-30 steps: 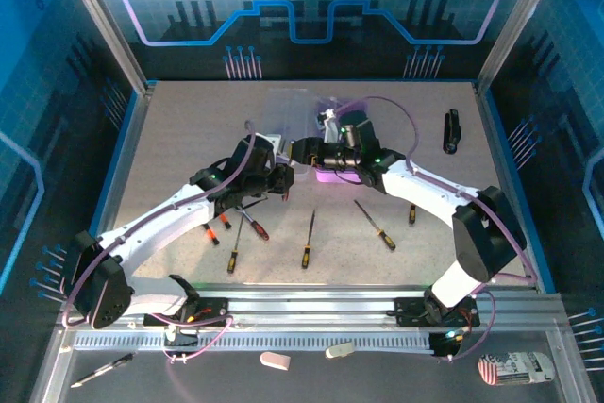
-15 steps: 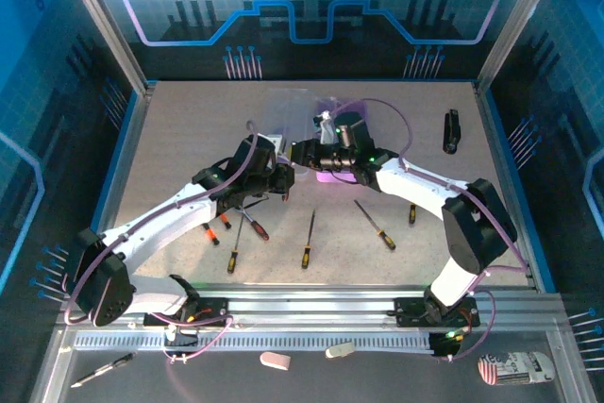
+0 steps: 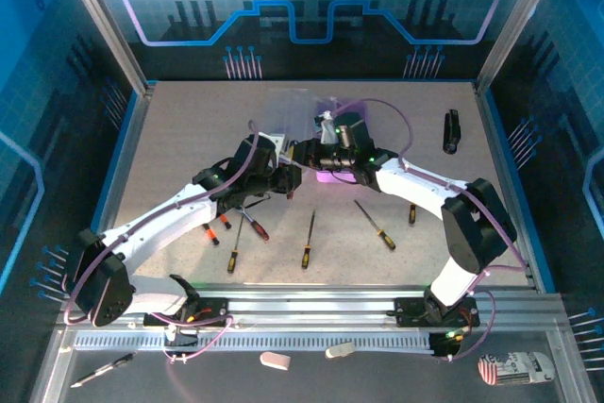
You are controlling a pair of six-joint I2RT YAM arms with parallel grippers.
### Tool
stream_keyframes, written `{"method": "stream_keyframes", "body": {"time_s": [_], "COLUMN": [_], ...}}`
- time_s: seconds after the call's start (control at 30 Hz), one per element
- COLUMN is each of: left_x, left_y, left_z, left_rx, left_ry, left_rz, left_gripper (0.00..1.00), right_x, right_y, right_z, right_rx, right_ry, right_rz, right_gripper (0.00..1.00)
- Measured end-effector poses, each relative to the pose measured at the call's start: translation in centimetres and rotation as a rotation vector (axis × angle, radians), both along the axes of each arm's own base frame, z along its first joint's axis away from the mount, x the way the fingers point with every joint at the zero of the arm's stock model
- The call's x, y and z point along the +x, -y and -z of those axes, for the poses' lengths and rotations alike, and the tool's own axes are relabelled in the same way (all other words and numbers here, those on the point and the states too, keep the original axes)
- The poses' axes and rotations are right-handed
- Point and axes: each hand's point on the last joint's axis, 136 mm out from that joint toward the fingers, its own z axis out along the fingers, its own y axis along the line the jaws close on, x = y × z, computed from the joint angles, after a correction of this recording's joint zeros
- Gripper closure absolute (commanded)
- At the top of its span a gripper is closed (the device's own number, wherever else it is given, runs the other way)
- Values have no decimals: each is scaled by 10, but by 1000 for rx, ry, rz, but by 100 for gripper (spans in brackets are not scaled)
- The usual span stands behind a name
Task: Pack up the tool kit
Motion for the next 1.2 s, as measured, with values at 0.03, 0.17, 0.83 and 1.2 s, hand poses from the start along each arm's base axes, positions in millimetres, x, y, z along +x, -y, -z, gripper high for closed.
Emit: {"method": "stream_keyframes", "body": {"time_s": [0.03, 0.17, 0.83, 1.2], "left_x": [0, -2, -34, -66], "left_y": [1, 2, -114, -177], "left_z": [-1, -5, 9, 44], "left_rx": [-2, -10, 32, -39], "left_ry": [3, 18, 111, 22], "left_rz": [5, 18, -425, -763], "left_gripper": [52, 51, 5, 3], "right_x": [1, 2, 89, 162], "right_y": [0, 3, 148, 175], "right_z": [0, 3, -26, 37], "right_rx": [-3, -16, -209, -464], "right_ry": [0, 1, 111, 26], "right_rz": [4, 14, 308, 350], "right_gripper": [92, 93, 93, 94]}}
